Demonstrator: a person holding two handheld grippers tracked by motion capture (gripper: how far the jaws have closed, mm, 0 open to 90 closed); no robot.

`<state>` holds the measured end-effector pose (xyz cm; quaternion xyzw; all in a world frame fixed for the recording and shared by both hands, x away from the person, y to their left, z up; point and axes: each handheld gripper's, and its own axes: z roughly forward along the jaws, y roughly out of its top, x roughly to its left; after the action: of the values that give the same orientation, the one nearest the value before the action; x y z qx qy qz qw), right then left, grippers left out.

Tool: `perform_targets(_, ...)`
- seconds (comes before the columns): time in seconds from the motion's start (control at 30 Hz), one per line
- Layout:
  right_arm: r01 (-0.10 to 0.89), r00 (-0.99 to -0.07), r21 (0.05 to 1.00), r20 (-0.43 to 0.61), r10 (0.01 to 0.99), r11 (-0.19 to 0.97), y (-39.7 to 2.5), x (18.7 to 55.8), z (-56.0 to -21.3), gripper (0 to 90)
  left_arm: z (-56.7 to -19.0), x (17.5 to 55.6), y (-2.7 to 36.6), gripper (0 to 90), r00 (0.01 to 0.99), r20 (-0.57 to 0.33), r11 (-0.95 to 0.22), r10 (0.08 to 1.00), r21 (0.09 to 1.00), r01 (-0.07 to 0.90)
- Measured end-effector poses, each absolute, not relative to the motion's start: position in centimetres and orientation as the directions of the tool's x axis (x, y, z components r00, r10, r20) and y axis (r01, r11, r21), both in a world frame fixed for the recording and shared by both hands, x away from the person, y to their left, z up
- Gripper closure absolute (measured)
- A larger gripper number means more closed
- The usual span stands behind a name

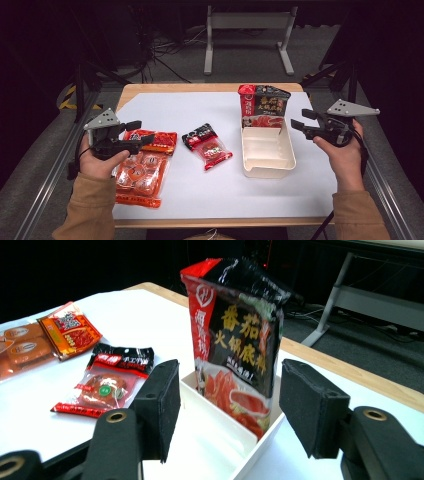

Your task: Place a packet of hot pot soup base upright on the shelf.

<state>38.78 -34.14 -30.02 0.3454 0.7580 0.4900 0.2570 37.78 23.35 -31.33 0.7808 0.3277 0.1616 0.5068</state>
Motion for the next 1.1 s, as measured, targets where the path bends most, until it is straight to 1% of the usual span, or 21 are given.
perform_targets(0.07, 0.273, -0.632, 0.922, -0.044, 0.774, 0.276, -34.2, 38.4, -30.4, 41.4, -31.3, 37.8, 23.6, 33.1, 0.729, -0.066, -0.259, 0.682, 0.910, 0.325)
perform_targets(0.17, 0.276, -0.635, 0.920, -0.043, 0.771, 0.278, -34.0, 37.8, -30.9, 40.7, -31.3, 38.1, 23.9, 33.3, 0.725, -0.063, -0.250, 0.686, 0.915, 0.316)
perform_targets(0.33, 0.257, -0.633, 0.930, -0.044, 0.773, 0.263, -34.1, 37.0, -31.6, 40.1, -31.5, 38.8, 24.5, 34.6, 0.700, -0.061, -0.240, 0.711, 0.915, 0.323)
perform_targets(0.6, 0.257, -0.630, 0.931, -0.041, 0.775, 0.258, -34.4, 36.8, -31.6, 39.2, -32.2, 40.5, 26.0, 34.7, 0.661, -0.057, -0.230, 0.748, 0.912, 0.339)
perform_targets(0.67, 0.259, -0.631, 0.930, -0.040, 0.775, 0.260, -34.4, 36.7, -31.7, 39.1, -32.4, 40.8, 26.1, 34.7, 0.658, -0.060, -0.231, 0.750, 0.909, 0.346)
perform_targets(0.73, 0.263, -0.633, 0.928, -0.039, 0.773, 0.262, -34.4, 36.7, -32.1, 39.0, -32.9, 41.5, 26.3, 34.7, 0.648, -0.041, -0.255, 0.760, 0.899, 0.356)
perform_targets(1.1, 0.280, -0.640, 0.923, -0.025, 0.768, 0.264, -34.2, 36.9, -32.9, 38.1, -35.1, 43.4, 28.1, 32.7, 0.596, -0.054, -0.256, 0.801, 0.869, 0.423)
